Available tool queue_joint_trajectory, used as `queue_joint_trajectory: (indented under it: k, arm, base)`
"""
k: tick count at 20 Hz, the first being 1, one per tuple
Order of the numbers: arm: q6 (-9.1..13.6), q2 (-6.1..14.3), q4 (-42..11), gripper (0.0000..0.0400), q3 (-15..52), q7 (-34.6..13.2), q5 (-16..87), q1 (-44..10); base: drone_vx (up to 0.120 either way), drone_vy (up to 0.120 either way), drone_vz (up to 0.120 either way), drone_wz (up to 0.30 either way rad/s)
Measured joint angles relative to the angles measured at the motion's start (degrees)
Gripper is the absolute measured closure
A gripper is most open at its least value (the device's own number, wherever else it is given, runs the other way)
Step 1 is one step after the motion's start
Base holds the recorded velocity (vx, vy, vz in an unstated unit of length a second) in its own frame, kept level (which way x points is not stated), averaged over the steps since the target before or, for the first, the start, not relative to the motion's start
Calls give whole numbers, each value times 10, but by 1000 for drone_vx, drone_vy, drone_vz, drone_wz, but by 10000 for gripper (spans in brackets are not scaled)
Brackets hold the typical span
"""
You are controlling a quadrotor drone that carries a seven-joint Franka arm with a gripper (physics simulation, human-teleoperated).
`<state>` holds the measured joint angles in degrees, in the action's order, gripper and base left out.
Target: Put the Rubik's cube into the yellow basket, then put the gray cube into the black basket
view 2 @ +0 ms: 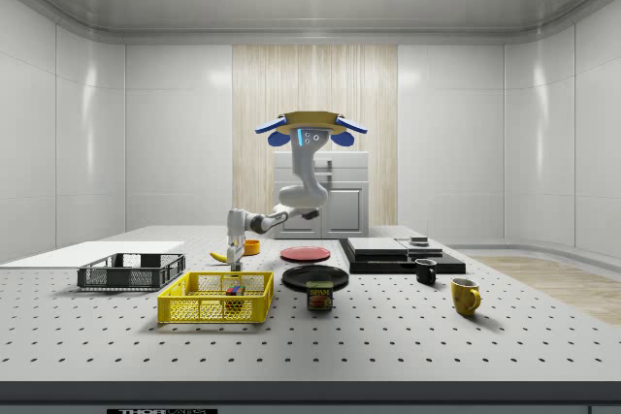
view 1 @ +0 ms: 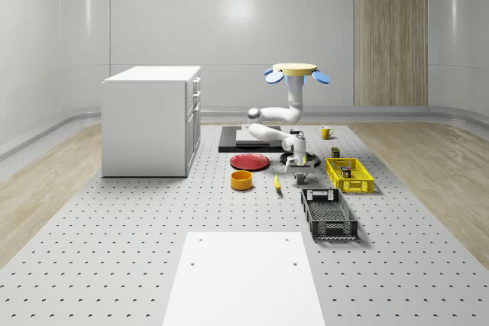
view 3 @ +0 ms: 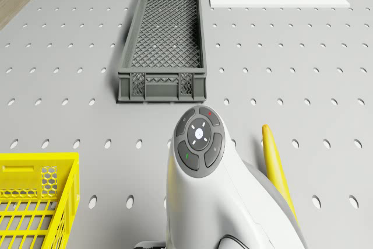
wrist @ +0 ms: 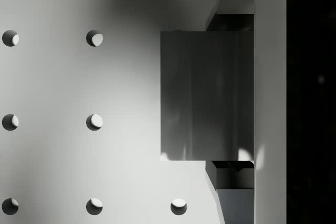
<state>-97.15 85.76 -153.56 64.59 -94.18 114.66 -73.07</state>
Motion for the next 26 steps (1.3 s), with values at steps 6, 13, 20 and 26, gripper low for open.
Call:
queue_joint_trajectory:
  k: [6,13,20,26]
  arm:
    - [1,-2,0,146,0,1,1,1]
    - [18,1,-15,149,32,1,-28,9]
    - [28,4,-25,149,57,0,-52,13]
    - [29,6,-27,149,63,-1,-58,14]
  base:
    - [0,0,0,0]
    - [0,0,34,0]
    - [0,0,120,0]
    - [0,60,33,0]
